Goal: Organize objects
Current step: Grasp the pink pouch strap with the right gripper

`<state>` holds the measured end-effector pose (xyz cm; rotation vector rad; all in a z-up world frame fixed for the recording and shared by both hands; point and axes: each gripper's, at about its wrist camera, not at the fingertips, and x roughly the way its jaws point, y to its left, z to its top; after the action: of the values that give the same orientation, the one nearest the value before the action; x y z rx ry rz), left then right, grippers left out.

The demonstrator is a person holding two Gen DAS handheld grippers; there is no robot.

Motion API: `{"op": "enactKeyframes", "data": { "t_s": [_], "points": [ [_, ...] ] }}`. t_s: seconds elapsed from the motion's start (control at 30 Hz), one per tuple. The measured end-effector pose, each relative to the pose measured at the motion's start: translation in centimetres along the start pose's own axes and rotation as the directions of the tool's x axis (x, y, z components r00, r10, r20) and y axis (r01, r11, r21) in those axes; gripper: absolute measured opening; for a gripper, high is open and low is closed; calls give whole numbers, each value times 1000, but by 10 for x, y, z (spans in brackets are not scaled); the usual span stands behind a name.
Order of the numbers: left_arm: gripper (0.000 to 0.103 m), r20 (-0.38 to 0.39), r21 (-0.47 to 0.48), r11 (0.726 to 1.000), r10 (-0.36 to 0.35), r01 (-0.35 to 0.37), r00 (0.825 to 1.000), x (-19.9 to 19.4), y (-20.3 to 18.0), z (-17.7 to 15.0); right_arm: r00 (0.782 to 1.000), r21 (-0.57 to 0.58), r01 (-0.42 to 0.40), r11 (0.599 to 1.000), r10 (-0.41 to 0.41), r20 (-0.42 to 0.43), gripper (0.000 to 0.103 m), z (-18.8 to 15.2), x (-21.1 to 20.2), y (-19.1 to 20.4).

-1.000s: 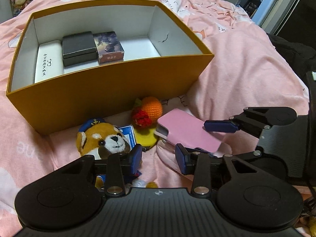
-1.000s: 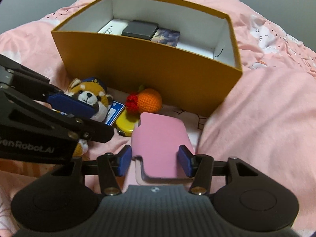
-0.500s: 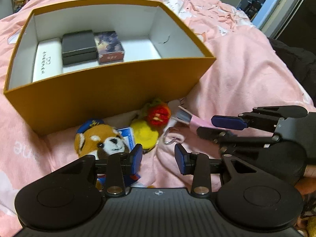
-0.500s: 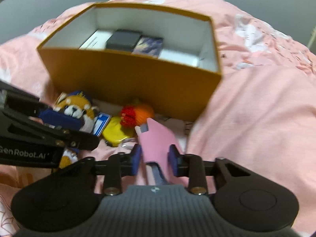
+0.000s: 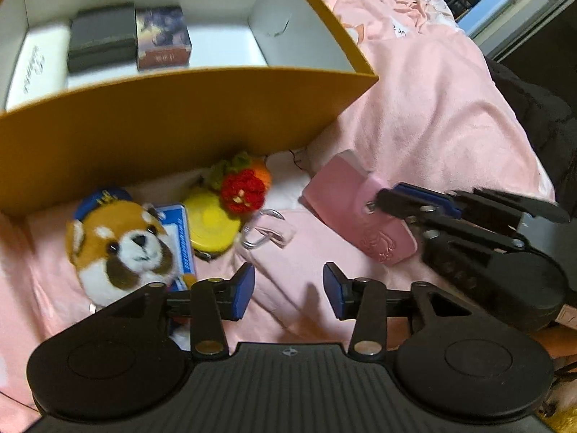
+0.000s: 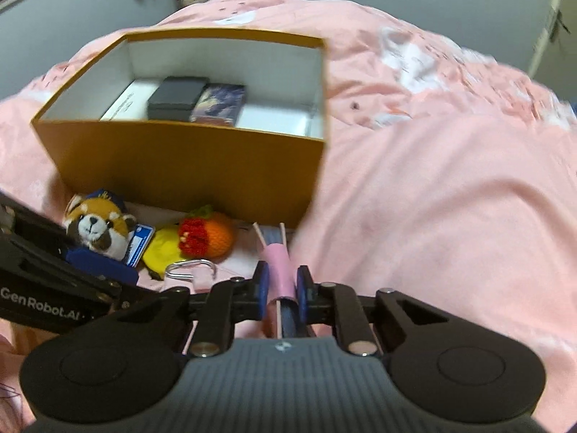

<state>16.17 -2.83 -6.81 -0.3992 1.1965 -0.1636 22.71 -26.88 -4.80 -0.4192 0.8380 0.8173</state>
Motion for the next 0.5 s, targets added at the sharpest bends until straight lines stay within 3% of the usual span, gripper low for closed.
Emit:
{"op": "enactKeyframes", "data": {
  "t_s": [0.07,0.17,0.37,0.5],
  "points": [
    [57,-21,-38,999,-24,23,1000,5,2,0,1000,40,8,999,-7,-14,12,-5,-1,-14],
    [58,-52,-102,994,-45,40,998,13,6,-2,999,117,-42,992,46,-28,11,-11,3,-27],
    [66,-71,-229,971,-83,65,994,27,18,-3,999,117,-45,992,48,-17,11,-15,4,-24],
    [66,-98,-259,966,-44,17,994,41,21,-5,997,139,-68,988,71,-17,12,-14,7,-30]
  ]
}}
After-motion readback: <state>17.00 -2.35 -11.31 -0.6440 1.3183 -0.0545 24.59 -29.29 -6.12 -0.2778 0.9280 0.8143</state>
